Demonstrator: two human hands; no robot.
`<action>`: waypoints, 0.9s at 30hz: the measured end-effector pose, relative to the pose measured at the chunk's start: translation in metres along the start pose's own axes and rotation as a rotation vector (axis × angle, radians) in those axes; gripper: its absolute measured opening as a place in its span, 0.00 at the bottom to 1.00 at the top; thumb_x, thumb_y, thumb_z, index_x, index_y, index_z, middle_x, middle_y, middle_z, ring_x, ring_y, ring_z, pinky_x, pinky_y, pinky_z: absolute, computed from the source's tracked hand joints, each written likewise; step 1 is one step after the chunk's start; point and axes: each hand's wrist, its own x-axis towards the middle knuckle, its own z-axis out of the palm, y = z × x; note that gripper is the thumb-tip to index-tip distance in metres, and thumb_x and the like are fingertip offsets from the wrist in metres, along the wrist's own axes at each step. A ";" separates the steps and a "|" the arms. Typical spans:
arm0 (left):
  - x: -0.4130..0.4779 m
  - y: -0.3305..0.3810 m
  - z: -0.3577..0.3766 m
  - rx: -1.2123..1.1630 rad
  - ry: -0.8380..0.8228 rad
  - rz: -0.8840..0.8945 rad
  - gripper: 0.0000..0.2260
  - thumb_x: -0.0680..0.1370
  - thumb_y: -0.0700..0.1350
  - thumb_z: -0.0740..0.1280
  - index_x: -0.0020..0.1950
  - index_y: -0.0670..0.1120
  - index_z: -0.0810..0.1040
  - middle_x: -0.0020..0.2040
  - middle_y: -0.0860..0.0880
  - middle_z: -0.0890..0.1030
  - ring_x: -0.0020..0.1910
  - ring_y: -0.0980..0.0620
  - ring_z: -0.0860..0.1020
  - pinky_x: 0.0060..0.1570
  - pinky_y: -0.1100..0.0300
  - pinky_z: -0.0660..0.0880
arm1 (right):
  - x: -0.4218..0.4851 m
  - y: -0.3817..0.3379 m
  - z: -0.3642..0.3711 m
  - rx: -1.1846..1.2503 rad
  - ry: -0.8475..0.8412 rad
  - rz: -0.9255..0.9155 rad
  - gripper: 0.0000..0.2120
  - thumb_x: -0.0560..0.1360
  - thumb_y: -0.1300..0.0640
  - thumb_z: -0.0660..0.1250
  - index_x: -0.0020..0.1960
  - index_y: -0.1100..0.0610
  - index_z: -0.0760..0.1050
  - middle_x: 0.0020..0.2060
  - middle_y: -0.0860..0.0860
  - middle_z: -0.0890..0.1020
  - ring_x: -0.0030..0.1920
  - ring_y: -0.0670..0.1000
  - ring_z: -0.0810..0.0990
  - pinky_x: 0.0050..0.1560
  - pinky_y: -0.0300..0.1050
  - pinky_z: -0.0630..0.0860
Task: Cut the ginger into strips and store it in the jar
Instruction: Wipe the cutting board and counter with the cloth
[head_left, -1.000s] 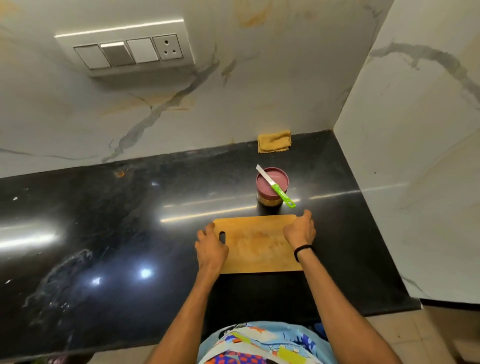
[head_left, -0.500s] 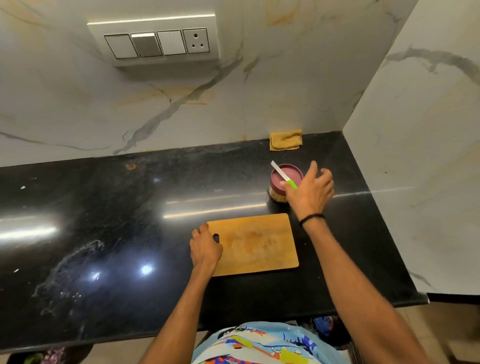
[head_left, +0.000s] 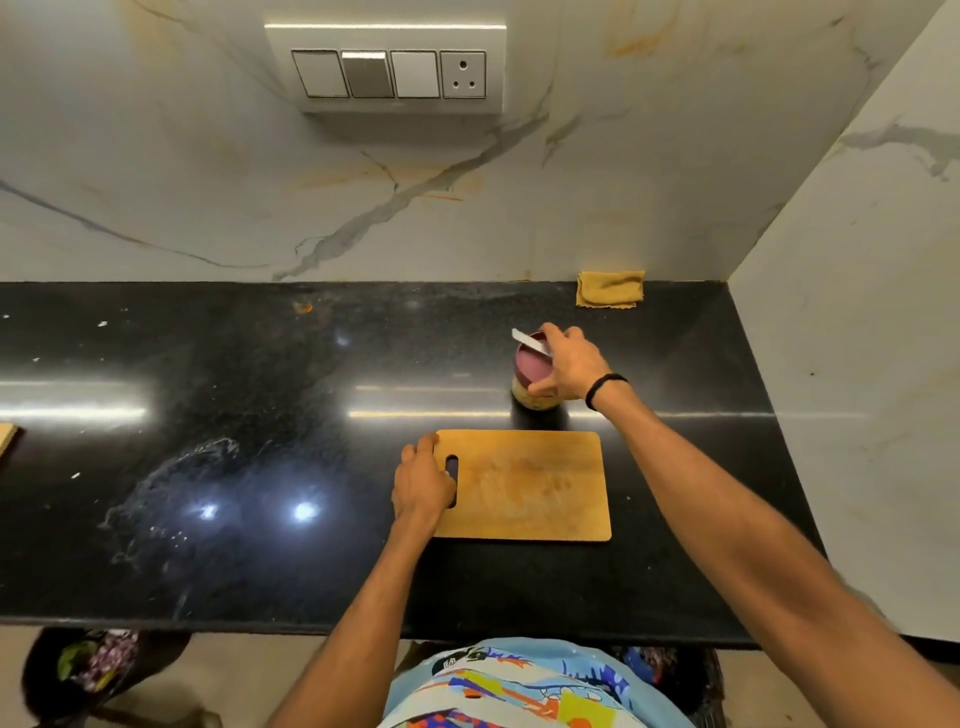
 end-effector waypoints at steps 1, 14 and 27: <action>-0.001 0.000 0.000 -0.002 0.003 -0.001 0.24 0.81 0.47 0.64 0.77 0.49 0.64 0.70 0.43 0.70 0.64 0.39 0.75 0.58 0.44 0.75 | 0.002 -0.007 0.001 -0.017 -0.032 -0.055 0.43 0.62 0.47 0.81 0.70 0.52 0.62 0.62 0.59 0.69 0.59 0.64 0.74 0.59 0.58 0.76; -0.009 0.000 0.005 -0.008 0.059 -0.005 0.24 0.82 0.49 0.63 0.77 0.49 0.64 0.68 0.41 0.70 0.63 0.39 0.74 0.58 0.44 0.76 | -0.001 -0.034 0.020 -0.157 -0.138 -0.206 0.47 0.63 0.46 0.80 0.74 0.51 0.57 0.67 0.58 0.65 0.65 0.62 0.69 0.60 0.56 0.75; -0.017 -0.002 0.009 -0.005 0.095 0.005 0.24 0.83 0.49 0.63 0.77 0.46 0.64 0.67 0.39 0.71 0.64 0.37 0.74 0.61 0.45 0.74 | -0.048 -0.021 0.010 0.198 0.253 -0.192 0.31 0.78 0.45 0.66 0.76 0.55 0.62 0.68 0.57 0.67 0.65 0.56 0.71 0.61 0.46 0.71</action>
